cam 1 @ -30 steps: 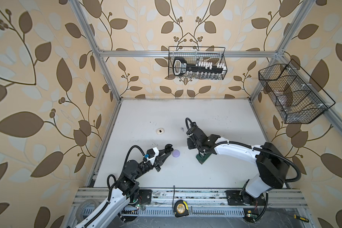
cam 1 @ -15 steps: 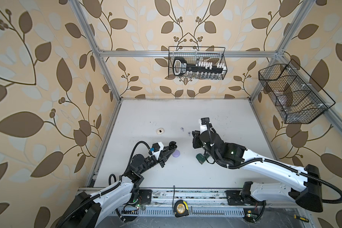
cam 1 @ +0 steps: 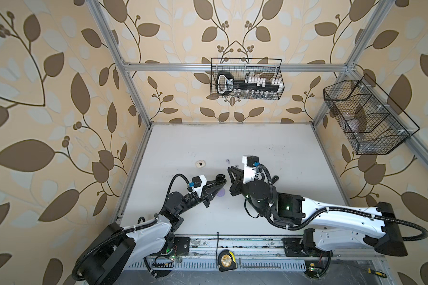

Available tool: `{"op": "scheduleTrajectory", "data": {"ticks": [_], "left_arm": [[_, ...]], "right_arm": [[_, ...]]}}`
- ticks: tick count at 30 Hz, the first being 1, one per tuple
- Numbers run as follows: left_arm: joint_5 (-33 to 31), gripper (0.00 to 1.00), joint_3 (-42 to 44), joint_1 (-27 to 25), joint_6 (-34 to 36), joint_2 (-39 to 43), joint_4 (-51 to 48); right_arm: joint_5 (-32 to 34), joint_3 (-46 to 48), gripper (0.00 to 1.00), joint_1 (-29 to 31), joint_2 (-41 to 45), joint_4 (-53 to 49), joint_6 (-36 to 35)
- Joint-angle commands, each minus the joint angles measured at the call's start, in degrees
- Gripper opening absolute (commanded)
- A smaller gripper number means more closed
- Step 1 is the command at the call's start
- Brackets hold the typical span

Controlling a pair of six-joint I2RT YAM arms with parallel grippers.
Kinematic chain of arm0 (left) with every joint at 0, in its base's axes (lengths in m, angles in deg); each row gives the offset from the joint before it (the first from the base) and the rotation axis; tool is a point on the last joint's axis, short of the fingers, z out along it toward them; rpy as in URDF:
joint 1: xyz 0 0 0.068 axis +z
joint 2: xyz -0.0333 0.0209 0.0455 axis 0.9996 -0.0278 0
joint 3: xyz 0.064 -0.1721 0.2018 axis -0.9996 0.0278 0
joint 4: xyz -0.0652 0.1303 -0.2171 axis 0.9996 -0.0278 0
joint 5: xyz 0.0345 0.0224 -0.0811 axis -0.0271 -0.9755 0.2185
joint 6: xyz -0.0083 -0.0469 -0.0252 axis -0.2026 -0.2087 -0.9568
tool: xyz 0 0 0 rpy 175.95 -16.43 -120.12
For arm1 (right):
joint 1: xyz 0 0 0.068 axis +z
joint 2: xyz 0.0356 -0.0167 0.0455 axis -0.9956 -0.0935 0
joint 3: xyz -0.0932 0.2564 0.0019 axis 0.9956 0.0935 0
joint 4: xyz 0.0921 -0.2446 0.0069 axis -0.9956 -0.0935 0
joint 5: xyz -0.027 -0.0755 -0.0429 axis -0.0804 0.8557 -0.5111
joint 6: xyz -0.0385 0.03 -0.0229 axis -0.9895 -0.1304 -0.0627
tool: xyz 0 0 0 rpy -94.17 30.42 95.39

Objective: Insert the wireless bluetooth earbuds into the charging case
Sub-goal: 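Lift the second black earbud and carry it to the black case, then lower the second black earbud into the black case held by left gripper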

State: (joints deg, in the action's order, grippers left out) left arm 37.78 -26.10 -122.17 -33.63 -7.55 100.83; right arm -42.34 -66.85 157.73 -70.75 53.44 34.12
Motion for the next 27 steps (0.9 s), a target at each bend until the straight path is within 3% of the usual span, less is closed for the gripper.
{"op": "scheduleTrajectory", "data": {"ticks": [1, 27], "left_arm": [[-0.86, 0.0, -1.41, -0.6, -0.72, 0.44, 5.64], [-3.58, 0.0, -0.95, -0.96, -1.35, 6.29, 0.57]], "right_arm": [[1.33, -0.63, 0.1, 1.03, -2.49, 5.51, -0.49], [-0.63, 2.18, 0.1, 1.61, -8.58, 13.02, 0.29]]}}
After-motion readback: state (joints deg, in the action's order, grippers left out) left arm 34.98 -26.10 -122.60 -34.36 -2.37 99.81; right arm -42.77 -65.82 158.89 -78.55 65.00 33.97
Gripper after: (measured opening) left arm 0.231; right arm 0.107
